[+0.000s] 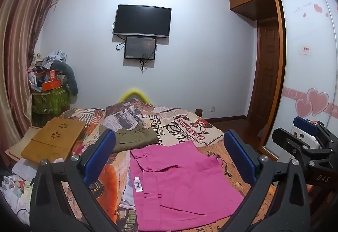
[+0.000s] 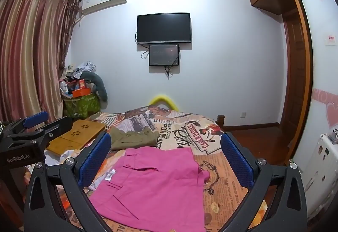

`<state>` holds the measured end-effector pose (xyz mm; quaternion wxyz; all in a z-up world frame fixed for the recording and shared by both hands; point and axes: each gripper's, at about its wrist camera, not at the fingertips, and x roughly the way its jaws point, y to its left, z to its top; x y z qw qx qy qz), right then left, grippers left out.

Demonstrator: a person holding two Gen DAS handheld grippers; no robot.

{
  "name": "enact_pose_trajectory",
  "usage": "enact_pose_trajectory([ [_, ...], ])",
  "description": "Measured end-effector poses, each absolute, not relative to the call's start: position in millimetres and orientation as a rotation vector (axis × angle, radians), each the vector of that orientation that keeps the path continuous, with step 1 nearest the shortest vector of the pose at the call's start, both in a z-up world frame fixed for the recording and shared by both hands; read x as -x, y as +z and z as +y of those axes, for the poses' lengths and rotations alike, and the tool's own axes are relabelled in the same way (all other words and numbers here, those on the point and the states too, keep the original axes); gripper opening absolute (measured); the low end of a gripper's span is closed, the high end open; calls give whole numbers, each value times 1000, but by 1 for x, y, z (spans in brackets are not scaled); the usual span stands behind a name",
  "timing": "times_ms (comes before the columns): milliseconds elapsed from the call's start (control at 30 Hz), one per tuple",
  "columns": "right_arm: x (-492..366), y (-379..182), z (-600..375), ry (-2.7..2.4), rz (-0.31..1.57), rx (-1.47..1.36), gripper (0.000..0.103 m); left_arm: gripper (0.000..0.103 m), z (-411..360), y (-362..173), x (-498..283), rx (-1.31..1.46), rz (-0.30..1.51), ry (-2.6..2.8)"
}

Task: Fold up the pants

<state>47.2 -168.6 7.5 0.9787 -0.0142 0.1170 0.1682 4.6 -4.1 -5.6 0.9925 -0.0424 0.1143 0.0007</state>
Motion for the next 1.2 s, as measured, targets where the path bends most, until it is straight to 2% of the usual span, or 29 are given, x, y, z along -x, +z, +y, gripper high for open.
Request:
enact_pose_trajectory([
  [1200, -44, 13, -170, 349, 234, 12, 103, 103, -11, -3, -5, 60, 227, 16],
])
